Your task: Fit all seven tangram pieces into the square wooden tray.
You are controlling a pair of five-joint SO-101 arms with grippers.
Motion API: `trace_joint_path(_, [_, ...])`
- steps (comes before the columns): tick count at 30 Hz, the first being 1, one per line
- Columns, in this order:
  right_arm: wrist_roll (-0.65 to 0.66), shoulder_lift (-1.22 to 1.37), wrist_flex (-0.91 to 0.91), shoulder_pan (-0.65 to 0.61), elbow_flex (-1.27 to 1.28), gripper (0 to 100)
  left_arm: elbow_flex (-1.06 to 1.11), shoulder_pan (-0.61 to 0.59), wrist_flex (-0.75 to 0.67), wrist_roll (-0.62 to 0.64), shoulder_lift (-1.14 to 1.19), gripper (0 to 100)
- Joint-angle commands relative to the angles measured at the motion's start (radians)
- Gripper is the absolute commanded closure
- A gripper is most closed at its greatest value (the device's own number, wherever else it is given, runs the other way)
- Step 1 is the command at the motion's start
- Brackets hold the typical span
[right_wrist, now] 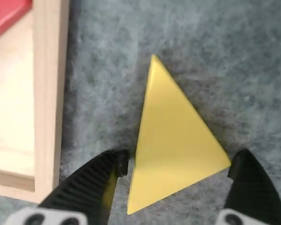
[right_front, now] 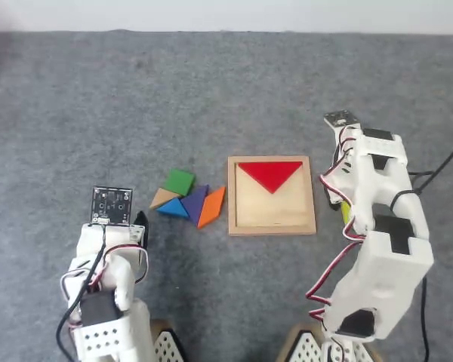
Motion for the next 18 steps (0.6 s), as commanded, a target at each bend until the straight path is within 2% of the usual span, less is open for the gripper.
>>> trace_joint_path(1, [-0.012,0.018,-0.008,0.018,-0.037,67.1,-0.004,-0.006,0.000,-0.008,-0.011,82])
trace_joint_path(18, [-0.080,-0.094,-0.013,-0.021,-0.035,67.1,-0.004,-0.006,0.000,-0.008,-0.011,82])
